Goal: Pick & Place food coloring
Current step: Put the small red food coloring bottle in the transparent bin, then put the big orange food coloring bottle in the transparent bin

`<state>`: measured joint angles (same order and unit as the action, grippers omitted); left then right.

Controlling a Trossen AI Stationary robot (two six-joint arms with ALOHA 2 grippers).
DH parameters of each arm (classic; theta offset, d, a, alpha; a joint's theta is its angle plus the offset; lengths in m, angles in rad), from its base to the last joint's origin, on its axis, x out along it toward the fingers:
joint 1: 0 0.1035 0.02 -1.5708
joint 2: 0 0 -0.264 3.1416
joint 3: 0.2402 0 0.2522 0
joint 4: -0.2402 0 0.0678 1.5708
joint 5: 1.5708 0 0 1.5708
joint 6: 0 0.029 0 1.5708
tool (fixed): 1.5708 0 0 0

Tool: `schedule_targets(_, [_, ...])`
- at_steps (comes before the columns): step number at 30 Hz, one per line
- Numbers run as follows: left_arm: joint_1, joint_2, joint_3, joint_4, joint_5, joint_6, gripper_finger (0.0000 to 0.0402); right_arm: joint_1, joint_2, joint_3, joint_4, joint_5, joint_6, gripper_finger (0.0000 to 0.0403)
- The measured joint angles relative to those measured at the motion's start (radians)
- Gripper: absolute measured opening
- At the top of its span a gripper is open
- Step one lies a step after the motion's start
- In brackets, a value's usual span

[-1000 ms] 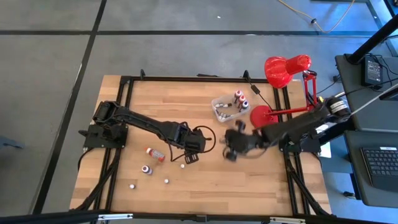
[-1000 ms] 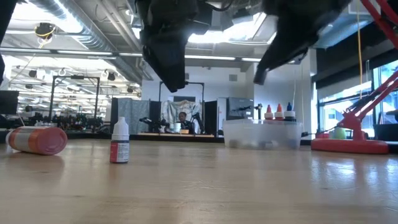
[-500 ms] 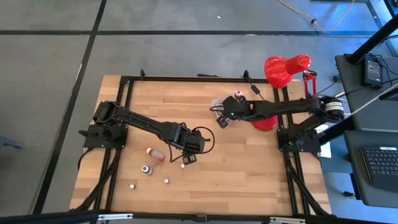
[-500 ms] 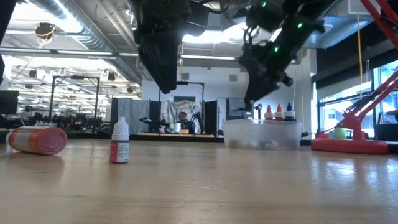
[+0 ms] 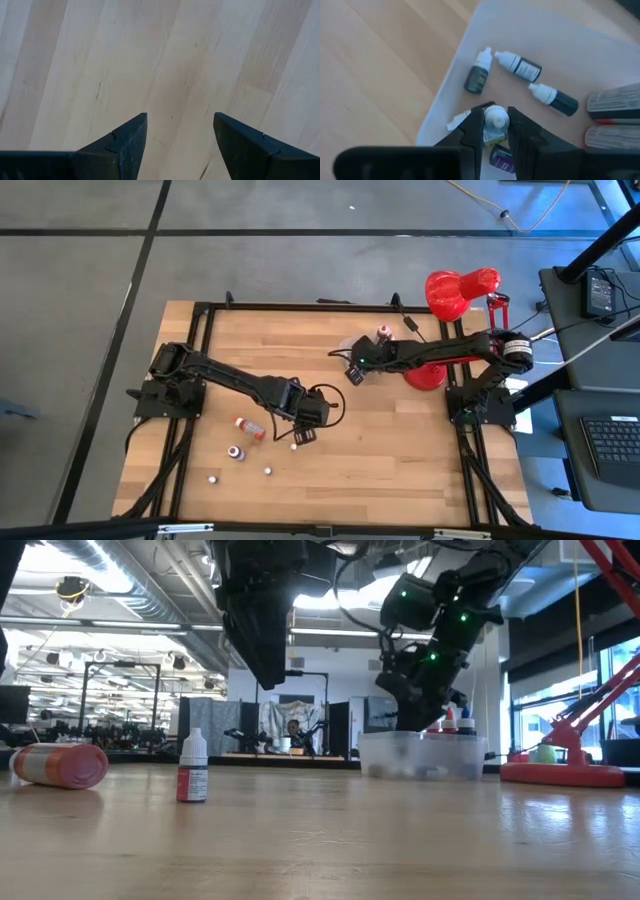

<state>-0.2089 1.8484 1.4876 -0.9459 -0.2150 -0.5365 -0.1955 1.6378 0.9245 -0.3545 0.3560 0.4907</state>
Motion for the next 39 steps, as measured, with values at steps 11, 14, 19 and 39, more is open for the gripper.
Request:
schedule_targets(11, [0.000,0.000,0.000,-0.051,0.032,0.000,0.0224,0.001,0.038,0.000,0.000,-0.018,-0.001,0.0109])
schedule_targets(14, [0.000,0.000,0.000,-0.142,0.030,-0.045,0.0222,0.001,0.038,0.000,-0.001,-0.021,-0.001,0.0113])
schedule_targets(19, [0.000,0.000,0.000,-0.305,0.023,-0.093,0.0216,0.001,0.038,0.000,-0.001,-0.021,-0.002,0.0114])
schedule_targets(39, [-0.072,-0.327,-0.085,-0.439,-0.049,0.042,0.0212,0.001,0.038,0.000,-0.004,-0.063,-0.021,0.0224])
